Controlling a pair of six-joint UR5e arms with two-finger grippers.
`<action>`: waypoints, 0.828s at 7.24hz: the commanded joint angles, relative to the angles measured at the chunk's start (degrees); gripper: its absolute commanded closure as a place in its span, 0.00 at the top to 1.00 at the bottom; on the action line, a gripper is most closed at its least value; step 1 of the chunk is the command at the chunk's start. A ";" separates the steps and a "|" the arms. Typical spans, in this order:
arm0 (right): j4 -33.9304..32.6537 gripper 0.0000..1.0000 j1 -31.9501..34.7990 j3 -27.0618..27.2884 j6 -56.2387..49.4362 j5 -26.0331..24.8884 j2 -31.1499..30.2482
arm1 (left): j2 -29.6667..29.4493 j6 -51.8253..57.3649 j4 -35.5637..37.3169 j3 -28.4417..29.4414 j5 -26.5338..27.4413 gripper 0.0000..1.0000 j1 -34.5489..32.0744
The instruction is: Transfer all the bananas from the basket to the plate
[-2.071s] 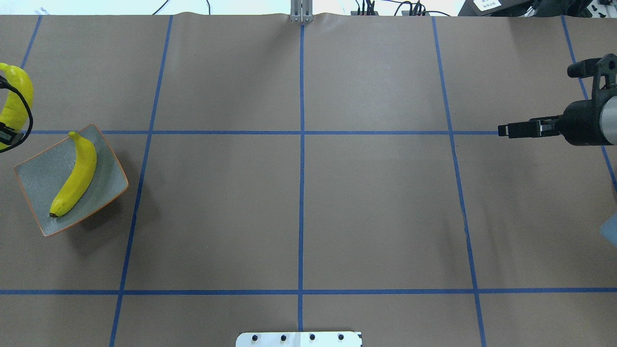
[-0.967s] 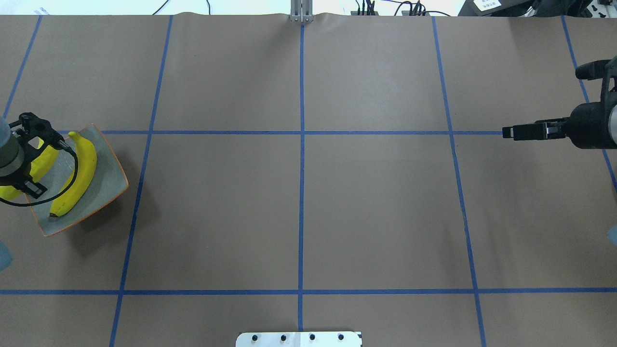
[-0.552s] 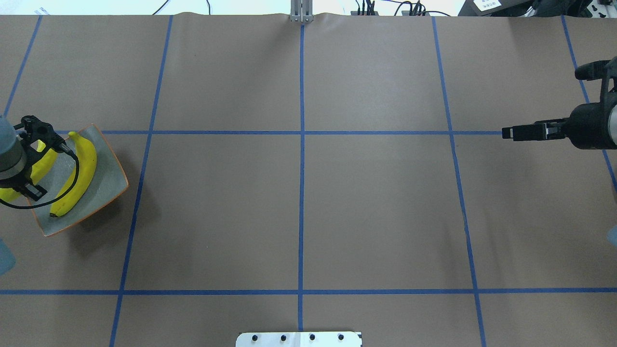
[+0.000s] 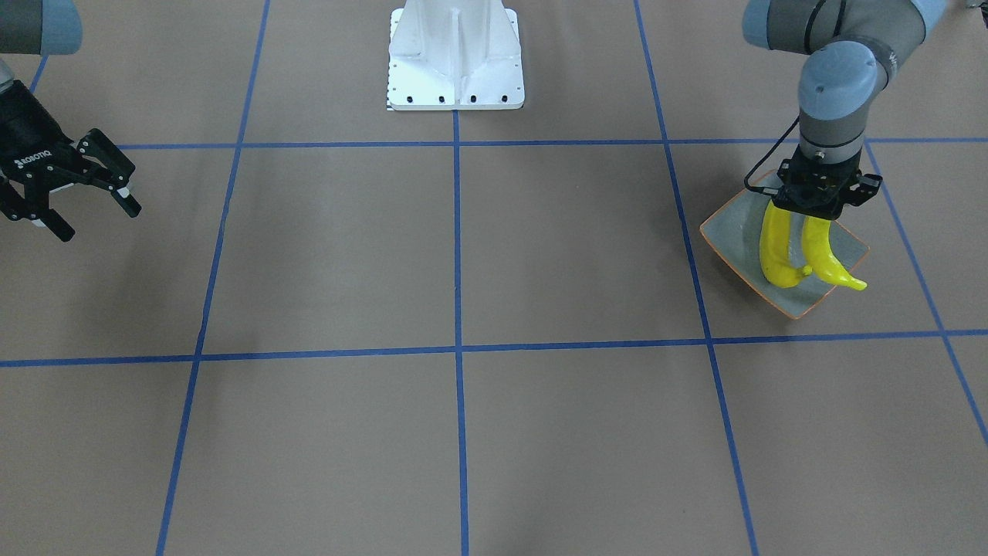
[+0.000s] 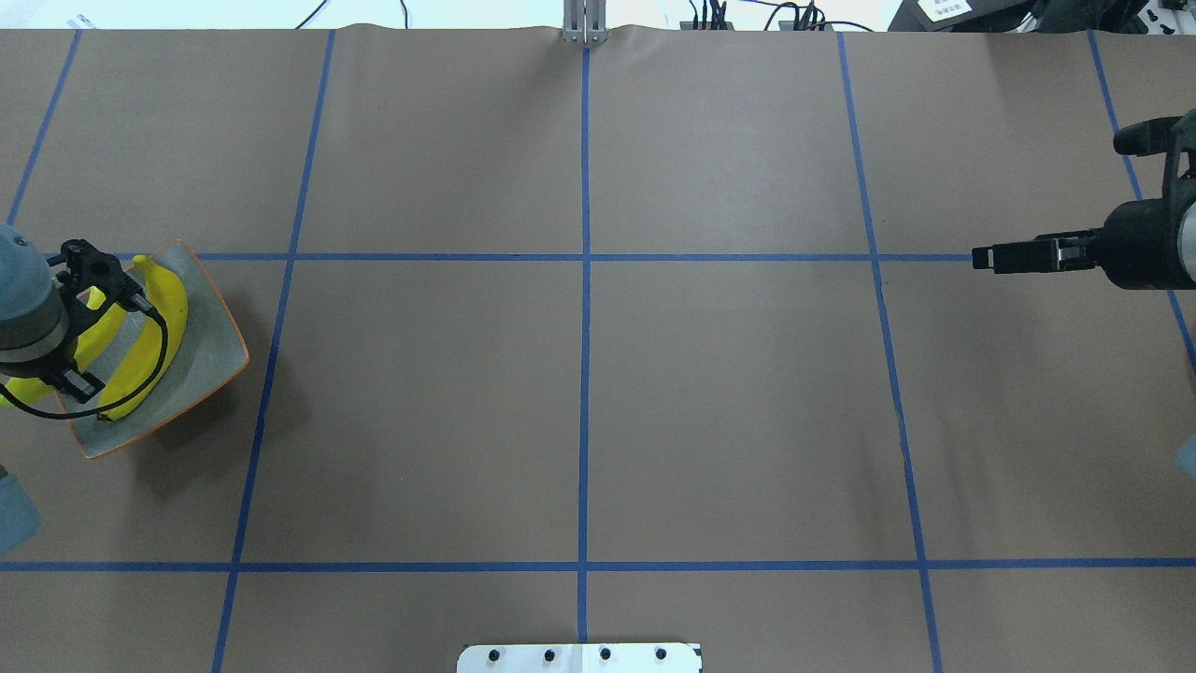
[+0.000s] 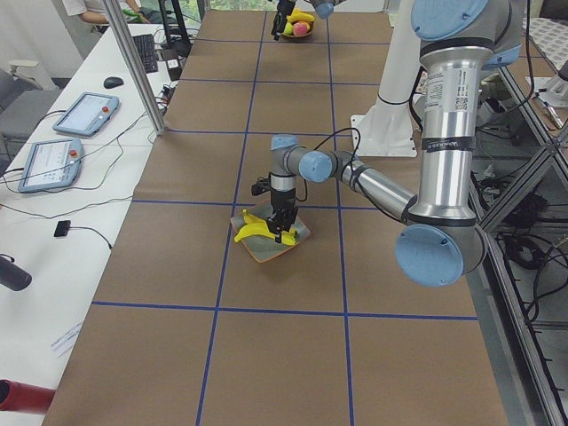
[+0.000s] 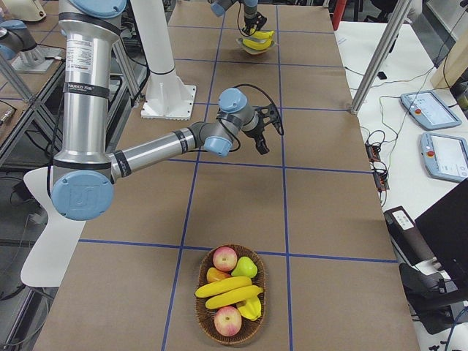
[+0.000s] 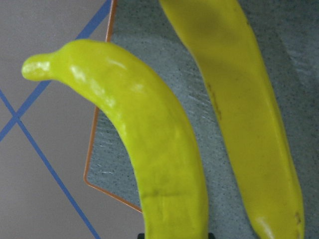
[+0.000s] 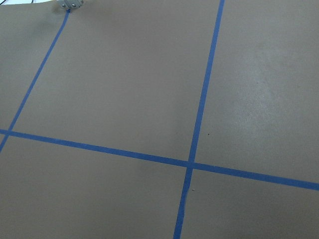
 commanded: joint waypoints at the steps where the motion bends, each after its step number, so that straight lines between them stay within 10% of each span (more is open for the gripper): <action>1: 0.00 1.00 0.00 0.01 0.07 -0.06 0.01 | 0.10 0.42 0.02 0.20 0.01 0.69 0.16; 2: 0.00 1.00 0.00 0.01 0.16 -0.06 0.01 | 0.01 0.33 -0.06 0.20 0.01 0.99 0.16; 6: 0.09 1.00 0.09 -0.43 2.86 -0.32 -0.60 | -2.08 0.25 0.11 0.46 -0.69 0.99 0.08</action>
